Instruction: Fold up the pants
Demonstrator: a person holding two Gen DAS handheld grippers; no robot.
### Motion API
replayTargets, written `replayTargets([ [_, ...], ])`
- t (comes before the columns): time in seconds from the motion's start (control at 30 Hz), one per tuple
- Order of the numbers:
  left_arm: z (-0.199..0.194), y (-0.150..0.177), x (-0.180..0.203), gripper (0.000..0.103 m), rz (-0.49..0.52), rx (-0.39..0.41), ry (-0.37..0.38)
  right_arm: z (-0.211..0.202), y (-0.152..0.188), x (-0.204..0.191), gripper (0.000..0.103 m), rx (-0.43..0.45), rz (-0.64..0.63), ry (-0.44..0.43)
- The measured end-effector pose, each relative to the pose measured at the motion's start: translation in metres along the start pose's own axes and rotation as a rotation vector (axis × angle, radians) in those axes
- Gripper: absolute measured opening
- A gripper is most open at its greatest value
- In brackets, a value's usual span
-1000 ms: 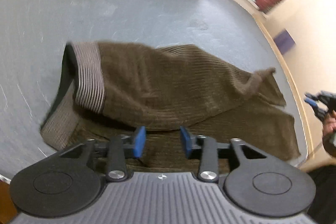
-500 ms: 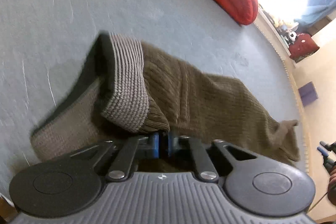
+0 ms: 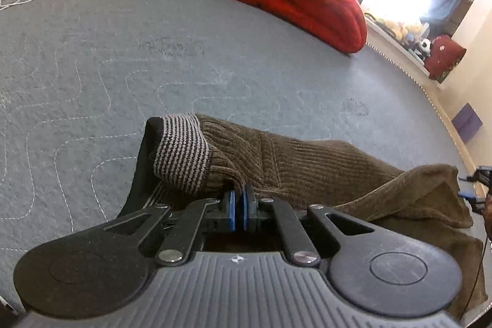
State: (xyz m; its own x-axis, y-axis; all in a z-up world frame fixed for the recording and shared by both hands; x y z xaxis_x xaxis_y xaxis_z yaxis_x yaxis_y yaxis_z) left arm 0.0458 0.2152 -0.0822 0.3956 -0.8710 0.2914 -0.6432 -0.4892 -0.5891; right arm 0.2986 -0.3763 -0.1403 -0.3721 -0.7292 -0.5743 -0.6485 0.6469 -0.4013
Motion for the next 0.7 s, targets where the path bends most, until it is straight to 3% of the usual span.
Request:
replayTargets([
  [0.2, 0.000, 0.020, -0.010, 0.005, -0.037, -0.079, -0.030, 0.027, -0.012, -0.016, 0.041, 0.020, -0.018, -0.070],
  [0.37, -0.002, 0.017, -0.001, 0.006, -0.022, -0.016, -0.011, 0.053, -0.021, -0.029, 0.041, 0.017, -0.019, -0.111],
  [0.47, -0.005, 0.018, -0.012, 0.021, -0.109, -0.009, 0.034, 0.074, -0.024, -0.028, 0.041, 0.001, -0.003, -0.060],
  [0.6, -0.002, 0.016, -0.021, 0.030, -0.177, -0.008, 0.084, 0.091, -0.028, -0.022, 0.040, -0.007, 0.036, -0.041],
  [0.63, 0.000, 0.015, -0.019, 0.032, -0.174, -0.006, 0.086, 0.093, -0.029, -0.022, 0.038, -0.006, 0.037, -0.035],
  [0.7, 0.004, 0.013, -0.018, 0.034, -0.160, -0.010, 0.069, 0.094, -0.030, -0.020, 0.011, -0.004, 0.042, -0.032],
])
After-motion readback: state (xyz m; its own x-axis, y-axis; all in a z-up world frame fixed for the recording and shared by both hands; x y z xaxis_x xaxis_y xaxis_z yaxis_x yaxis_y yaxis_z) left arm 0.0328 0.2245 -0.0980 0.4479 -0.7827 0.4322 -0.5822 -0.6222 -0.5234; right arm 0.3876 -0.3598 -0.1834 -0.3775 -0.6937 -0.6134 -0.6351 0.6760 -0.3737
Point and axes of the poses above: each gripper's, at about its wrist camera, not at the fingertips, and z roughly the way its jaws point, x to its right, y to its underside, the point moved 4 cm from there along z, roughly the way its jaws point, and after that the axes turned 3 degrees about -x, right-handed, at the moved point
